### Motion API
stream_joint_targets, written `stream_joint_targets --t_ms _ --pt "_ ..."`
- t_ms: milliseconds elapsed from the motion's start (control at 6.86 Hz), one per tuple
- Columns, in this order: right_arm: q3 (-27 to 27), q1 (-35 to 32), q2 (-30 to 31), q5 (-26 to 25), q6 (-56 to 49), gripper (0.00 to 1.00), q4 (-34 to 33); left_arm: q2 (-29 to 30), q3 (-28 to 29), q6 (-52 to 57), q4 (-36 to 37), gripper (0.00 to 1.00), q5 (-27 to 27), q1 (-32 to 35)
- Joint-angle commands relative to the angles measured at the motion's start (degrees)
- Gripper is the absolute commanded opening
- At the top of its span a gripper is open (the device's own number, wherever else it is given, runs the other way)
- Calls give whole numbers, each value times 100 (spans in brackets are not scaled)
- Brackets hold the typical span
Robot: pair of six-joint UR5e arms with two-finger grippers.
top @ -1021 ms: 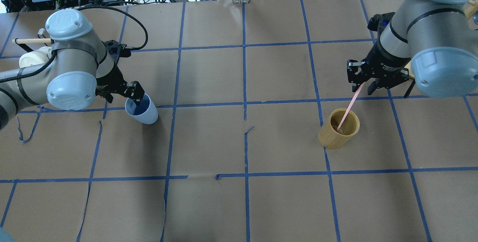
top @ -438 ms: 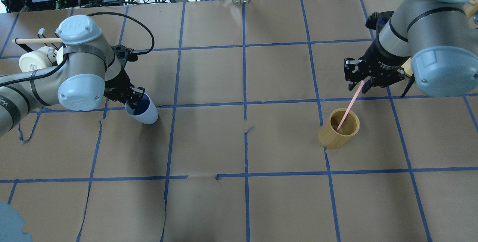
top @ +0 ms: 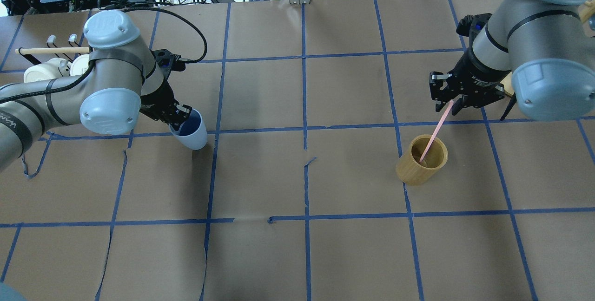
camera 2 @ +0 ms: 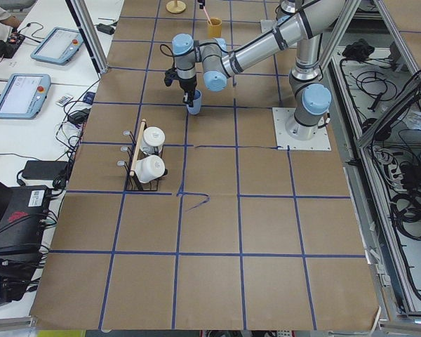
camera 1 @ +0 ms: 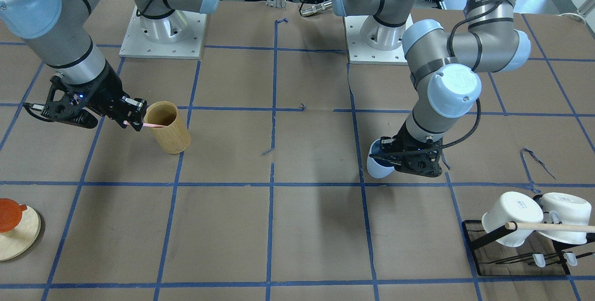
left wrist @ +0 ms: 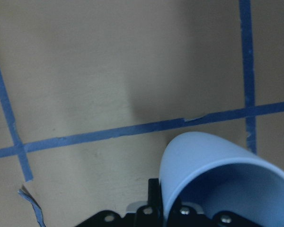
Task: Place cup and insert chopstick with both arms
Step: 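Carry the blue cup toward the table center while the right gripper lifts the chopstick out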
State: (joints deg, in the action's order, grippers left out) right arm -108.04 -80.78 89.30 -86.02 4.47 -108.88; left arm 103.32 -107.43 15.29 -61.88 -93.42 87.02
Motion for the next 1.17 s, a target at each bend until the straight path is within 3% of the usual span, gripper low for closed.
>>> stream_joint_targets --t_ms 0,146,292,438,583,1021 --pt "20 1 -9 33 10 15 16 -128 449 -1336 -306 0 -9 1397" --pt "38 1 -9 33 19 5 33 55 495 -2032 -315 0 51 1962" --pt "64 1 0 33 19 3 42 178 512 -2717 -229 0 208 2168" --pt "73 9 26 33 19 3 51 284 513 -2811 33 0 810 2187" --pt "212 9 26 24 19 2 112 398 504 -2847 488 0 660 2188" --pt "862 -8 35 33 19 2 718 741 687 -3225 931 0 623 2188"
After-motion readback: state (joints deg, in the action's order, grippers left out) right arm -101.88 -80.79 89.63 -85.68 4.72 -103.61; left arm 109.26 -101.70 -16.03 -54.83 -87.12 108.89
